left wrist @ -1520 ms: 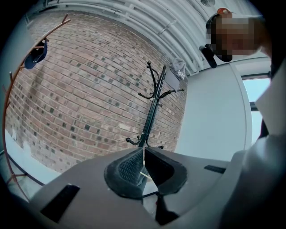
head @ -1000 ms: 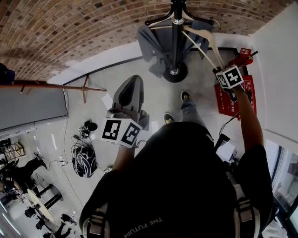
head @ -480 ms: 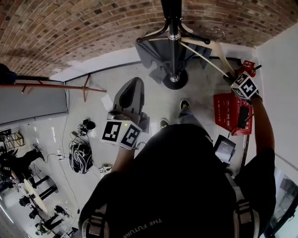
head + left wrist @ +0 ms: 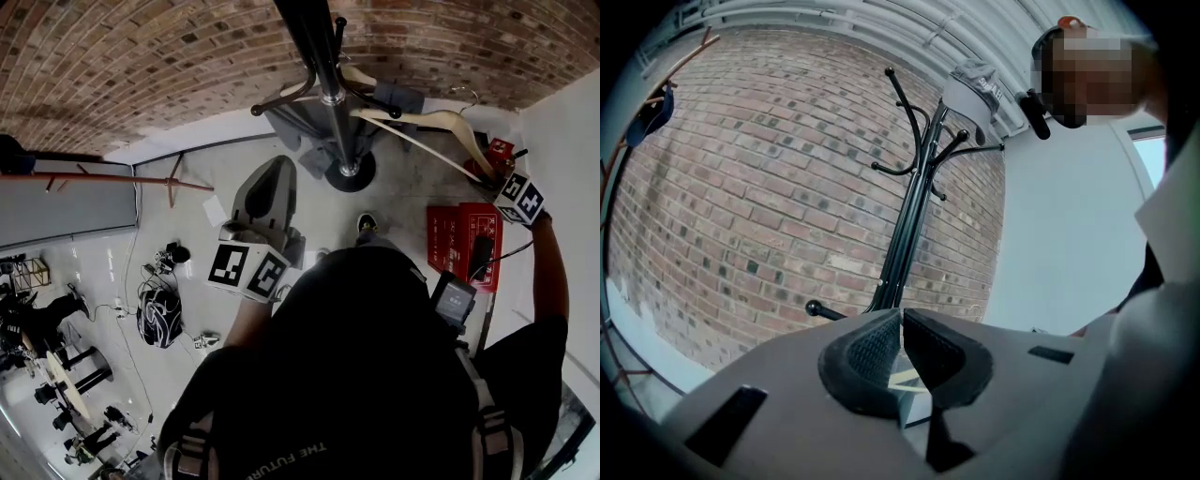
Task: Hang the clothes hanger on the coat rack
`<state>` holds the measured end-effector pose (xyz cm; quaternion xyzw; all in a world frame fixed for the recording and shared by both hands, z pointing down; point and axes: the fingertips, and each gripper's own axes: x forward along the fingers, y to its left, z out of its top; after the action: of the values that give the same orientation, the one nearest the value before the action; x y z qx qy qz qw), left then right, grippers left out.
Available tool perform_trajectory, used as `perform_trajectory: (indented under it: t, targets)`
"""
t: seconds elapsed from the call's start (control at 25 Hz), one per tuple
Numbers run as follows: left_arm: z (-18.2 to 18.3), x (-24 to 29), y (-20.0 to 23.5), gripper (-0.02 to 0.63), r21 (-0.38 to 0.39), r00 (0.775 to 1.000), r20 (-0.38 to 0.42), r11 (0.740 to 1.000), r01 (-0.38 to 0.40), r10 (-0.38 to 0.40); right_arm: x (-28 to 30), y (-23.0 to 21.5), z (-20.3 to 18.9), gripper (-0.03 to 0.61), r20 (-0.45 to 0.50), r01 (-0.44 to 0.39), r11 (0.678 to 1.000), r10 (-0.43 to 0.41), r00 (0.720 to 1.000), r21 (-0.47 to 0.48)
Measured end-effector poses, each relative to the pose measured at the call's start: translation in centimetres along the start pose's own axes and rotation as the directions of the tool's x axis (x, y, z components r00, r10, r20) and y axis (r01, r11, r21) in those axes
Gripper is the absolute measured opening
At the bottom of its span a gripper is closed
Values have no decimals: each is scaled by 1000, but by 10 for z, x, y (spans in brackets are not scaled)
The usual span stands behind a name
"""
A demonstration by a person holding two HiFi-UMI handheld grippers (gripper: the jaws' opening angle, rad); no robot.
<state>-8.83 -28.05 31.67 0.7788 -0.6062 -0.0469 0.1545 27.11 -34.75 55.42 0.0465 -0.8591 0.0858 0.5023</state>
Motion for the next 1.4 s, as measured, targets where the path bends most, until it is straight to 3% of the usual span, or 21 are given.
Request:
perform_trajectory:
  t: [0.16,0.36,0.56,0.84,1.08,1.4]
  targets:
    - [-7,11,-5,29,-14,1000,-6,1000,-13,13,-3,11,-12,28,-33,-67,994,65,997,-83]
    - [-8,21,-12,29,-42,1000,-4,999,-22,21,19,3,12,28,-41,-128,974,122,992,-185]
    - [-1,17,-4,29,-31,997,16,996,-79,80,44,-19,52,28,-76,-171,935,154,985,-312]
    - [3,-5,21,29,-34,979,36,979,-200,201,81,-51,94,28,-143,-179,865,125,982,-469]
    - [4,-17,35,29,-37,963,43,964,-263,264,106,-61,109,28,-181,-180,827,97,979,-532]
    - [5,-11,37,29,-34,965,41,965,-259,260,125,-69,116,29,-147,-140,836,71,986,-531]
